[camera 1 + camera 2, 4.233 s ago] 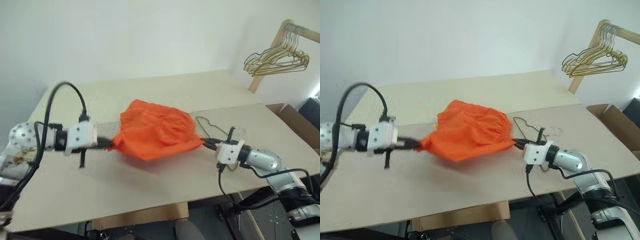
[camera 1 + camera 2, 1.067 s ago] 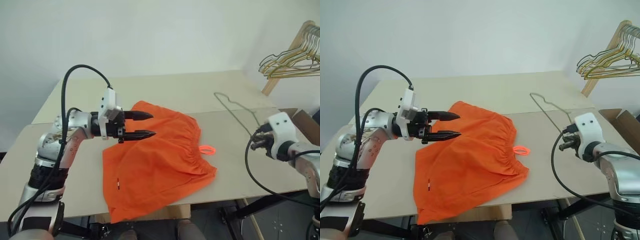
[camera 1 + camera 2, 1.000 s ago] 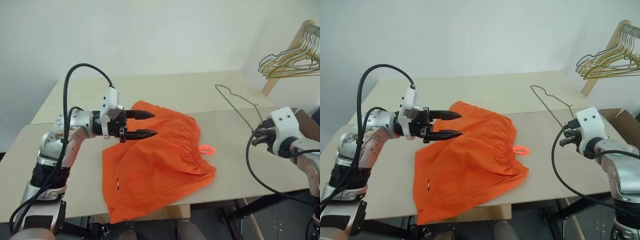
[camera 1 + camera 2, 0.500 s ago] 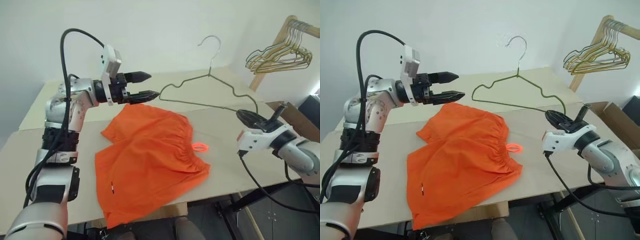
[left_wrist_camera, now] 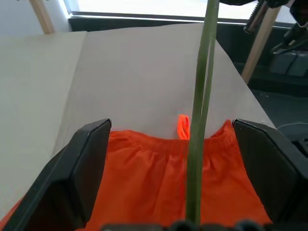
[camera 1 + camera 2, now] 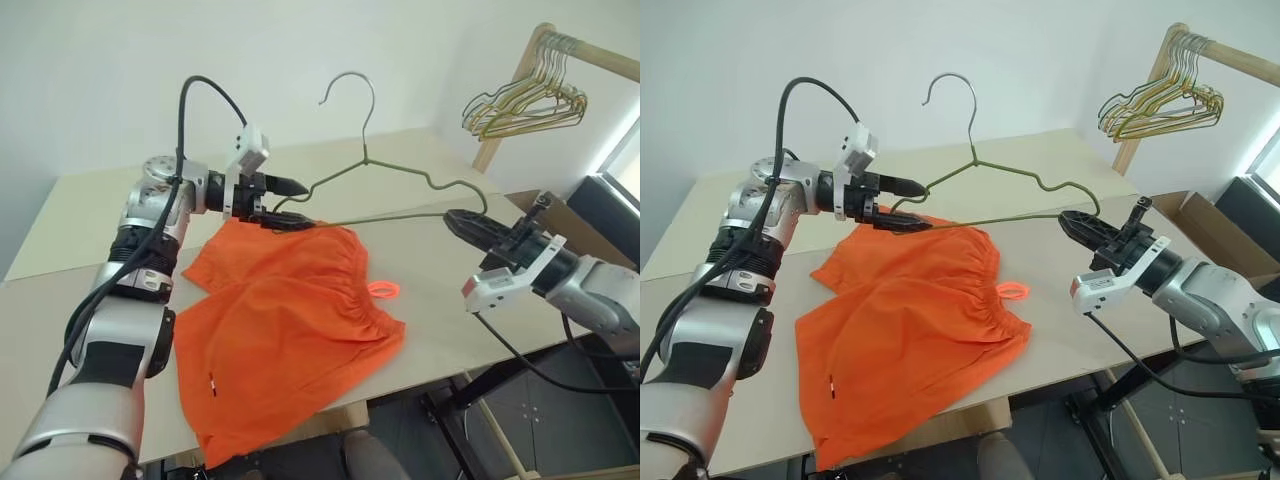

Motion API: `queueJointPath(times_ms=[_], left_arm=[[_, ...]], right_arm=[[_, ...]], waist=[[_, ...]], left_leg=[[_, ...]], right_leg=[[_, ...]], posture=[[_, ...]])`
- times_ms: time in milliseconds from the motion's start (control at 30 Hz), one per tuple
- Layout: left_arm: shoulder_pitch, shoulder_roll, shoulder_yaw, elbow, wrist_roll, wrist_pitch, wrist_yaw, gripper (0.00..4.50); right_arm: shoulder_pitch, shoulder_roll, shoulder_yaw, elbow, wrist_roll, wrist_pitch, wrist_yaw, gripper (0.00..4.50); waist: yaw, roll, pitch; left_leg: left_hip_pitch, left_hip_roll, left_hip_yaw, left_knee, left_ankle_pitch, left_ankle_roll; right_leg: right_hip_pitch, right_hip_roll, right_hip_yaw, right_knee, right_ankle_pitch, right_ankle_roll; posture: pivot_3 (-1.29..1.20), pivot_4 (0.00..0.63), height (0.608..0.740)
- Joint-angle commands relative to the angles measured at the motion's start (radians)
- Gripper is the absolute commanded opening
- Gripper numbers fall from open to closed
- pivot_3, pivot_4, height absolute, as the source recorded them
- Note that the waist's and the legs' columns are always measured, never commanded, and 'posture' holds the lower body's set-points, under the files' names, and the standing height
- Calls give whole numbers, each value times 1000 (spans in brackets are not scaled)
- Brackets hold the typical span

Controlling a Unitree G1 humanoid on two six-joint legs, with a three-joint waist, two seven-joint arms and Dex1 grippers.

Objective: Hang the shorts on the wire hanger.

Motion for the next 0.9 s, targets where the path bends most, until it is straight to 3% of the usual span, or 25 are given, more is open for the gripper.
queueJointPath(times_ms=[33, 167, 267, 667, 867, 900], left_arm=[[-32, 1, -13, 12, 41, -48, -50, 4328], [-21, 7, -36, 28, 85, -97, -87, 4328], [-20, 1, -28, 44, 109, -116, -71, 3851], [-27, -13, -6, 82, 133, -142, -63, 25], [-13, -13, 0, 66, 130, -146, -72, 25], [-10, -13, 2, 61, 128, -139, -69, 5]], right_arm=[[-36, 10, -28, -14, 5, -14, -11, 0], [-43, 17, -30, -14, 6, -18, -3, 0], [-48, 20, -29, -12, 7, -19, 0, 0], [-62, 18, -18, 0, 1, -54, 11, 0], [-67, 13, -8, 6, 14, -85, 37, 0], [-62, 4, -4, 6, 33, -96, 55, 283]], waist=[[-4, 0, 0], [-13, 0, 0], [-21, 0, 0], [-24, 0, 0], [-24, 0, 0], [-24, 0, 0]], left_leg=[[0, 0, 0, 0, 0, 0], [1, 0, 0, 0, 0, 0], [1, 0, 0, 0, 0, 0], [1, 0, -1, 0, 0, 0], [1, -1, -1, 0, 0, 0], [1, -1, -1, 0, 0, 0]], right_leg=[[0, 0, 0, 0, 0, 0], [0, 0, 0, 1, 0, 0], [0, 0, 0, 1, 0, 0], [0, -1, 0, 2, 0, 0], [0, -1, 0, 3, 0, 0], [0, -1, 0, 4, 0, 0]], posture=[[-270, 0, 740], [-271, 0, 740], [-271, 0, 740], [-263, 0, 740], [-262, 0, 740], [-262, 0, 740]])
